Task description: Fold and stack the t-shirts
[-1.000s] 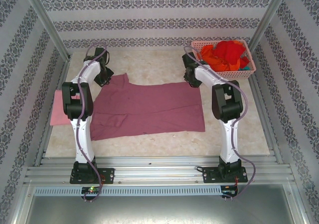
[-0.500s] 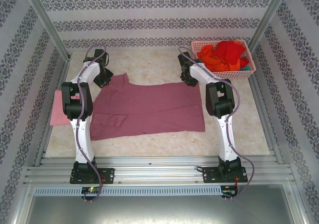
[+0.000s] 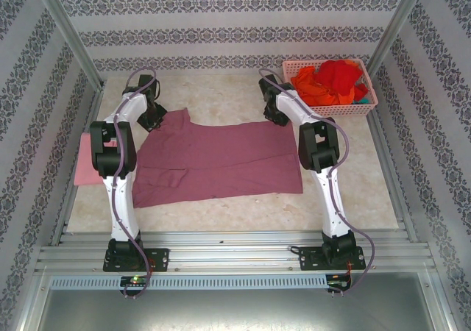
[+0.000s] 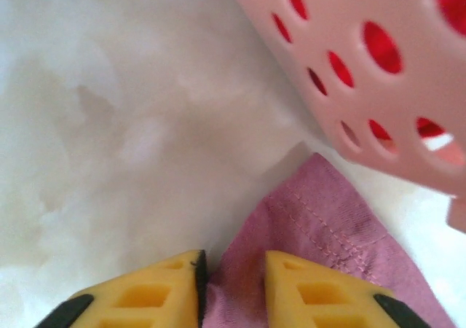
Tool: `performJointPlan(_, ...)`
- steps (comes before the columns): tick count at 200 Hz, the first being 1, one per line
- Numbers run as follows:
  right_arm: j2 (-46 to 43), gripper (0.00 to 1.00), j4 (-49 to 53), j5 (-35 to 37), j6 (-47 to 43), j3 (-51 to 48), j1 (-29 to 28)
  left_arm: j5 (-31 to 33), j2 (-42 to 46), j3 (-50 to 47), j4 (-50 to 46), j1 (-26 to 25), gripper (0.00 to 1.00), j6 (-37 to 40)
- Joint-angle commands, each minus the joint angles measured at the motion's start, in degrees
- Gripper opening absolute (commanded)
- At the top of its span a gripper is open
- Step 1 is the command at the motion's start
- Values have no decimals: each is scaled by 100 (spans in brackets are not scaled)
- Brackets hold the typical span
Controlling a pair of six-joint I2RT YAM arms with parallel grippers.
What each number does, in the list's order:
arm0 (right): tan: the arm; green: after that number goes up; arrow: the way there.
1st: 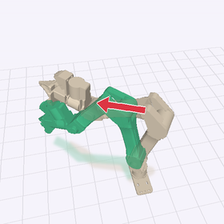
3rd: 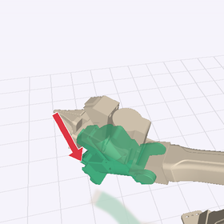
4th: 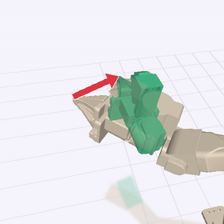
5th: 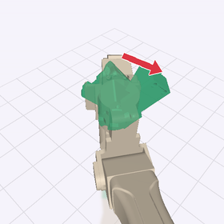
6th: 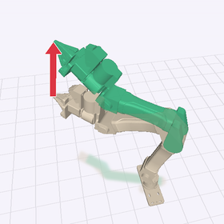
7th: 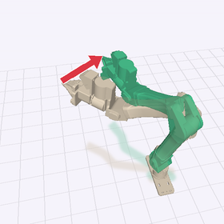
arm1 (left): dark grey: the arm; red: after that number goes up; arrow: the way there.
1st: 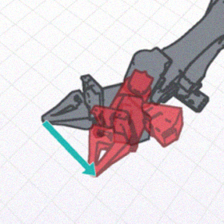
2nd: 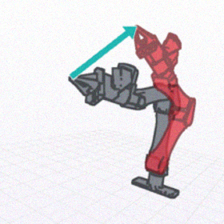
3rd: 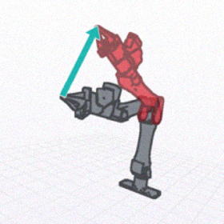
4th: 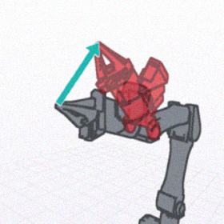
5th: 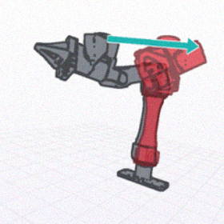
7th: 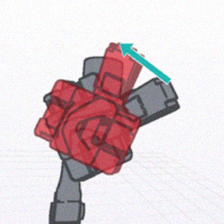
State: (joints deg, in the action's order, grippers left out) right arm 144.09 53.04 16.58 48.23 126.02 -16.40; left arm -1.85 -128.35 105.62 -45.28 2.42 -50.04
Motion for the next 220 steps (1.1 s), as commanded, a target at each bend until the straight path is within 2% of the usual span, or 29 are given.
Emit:
performJointPlan(1, 211, 17, 436, 7, -44, -7, -40, -60, 320, -85, 110, 93, 0, 78)
performJointPlan(30, -37, 0, 382, 205, -74, -79, -97, -88, 348, -77, 119, 101, 0, 79)
performJointPlan(71, -703, 0, -19, 519, -236, -600, -220, -105, 621, -170, 195, 136, 0, 113)
performJointPlan(146, -2232, 0, -1450, 631, -347, -2721, -354, -128, 1539, -767, 379, 198, 0, 154)
performJointPlan(220, -3445, 0, -1980, 712, -359, -4155, -491, -177, 2584, -1897, 485, 198, 0, 202)
